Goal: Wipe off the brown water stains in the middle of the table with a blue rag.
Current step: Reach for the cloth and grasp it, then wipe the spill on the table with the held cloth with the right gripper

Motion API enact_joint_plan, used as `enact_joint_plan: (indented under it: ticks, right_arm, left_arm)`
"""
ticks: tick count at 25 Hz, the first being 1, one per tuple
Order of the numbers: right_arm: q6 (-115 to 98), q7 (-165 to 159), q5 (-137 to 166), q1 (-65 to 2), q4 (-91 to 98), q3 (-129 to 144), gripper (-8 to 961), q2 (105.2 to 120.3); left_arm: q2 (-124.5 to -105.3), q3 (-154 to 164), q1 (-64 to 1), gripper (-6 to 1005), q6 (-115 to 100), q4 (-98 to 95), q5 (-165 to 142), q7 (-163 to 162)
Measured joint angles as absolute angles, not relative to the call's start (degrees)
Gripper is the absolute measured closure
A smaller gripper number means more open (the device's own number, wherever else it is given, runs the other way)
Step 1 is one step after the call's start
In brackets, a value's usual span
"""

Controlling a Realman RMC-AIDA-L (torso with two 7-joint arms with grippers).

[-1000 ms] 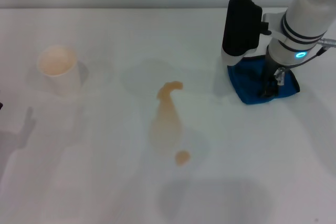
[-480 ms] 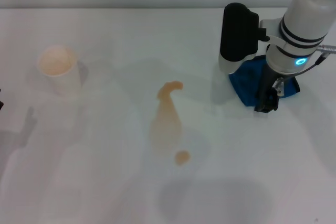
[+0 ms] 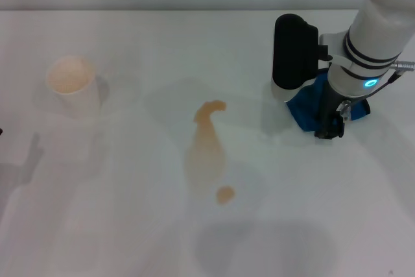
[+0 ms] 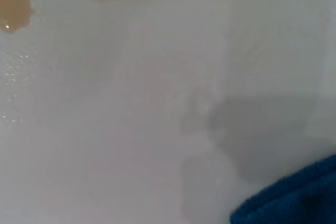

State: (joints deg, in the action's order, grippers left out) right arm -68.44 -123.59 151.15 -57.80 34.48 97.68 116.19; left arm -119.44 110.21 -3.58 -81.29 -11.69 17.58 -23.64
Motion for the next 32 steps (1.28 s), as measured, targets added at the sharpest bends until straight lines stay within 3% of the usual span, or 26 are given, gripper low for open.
enact_joint_plan:
  ticks: [3, 16, 22, 32]
  right_arm:
    - [-67.44, -123.75, 151.15, -57.66, 34.56, 97.83, 614, 116.19]
    - [-67.32, -124.08, 150.99, -57.96, 34.89, 99.84, 768, 116.17]
    - [-68.7, -123.66, 148.9, -57.87, 36.65, 99.89, 924, 116.18]
    - [-67.4, -123.77, 137.6, -57.66, 41.36, 108.49, 926, 116.19]
  left_arm:
    - [-119.44, 110.21, -3.51, 138, -81.3, -11.69, 17.58, -23.64]
    - [-119.44, 110.24, -3.87, 138, -81.34, -11.69, 18.47, -23.64]
    - [-119.44, 110.21, -3.87, 137, -81.39, -11.69, 18.47, -23.64]
    - [-119.44, 110.28, -3.75, 137, -81.39, -11.62, 18.46, -23.64]
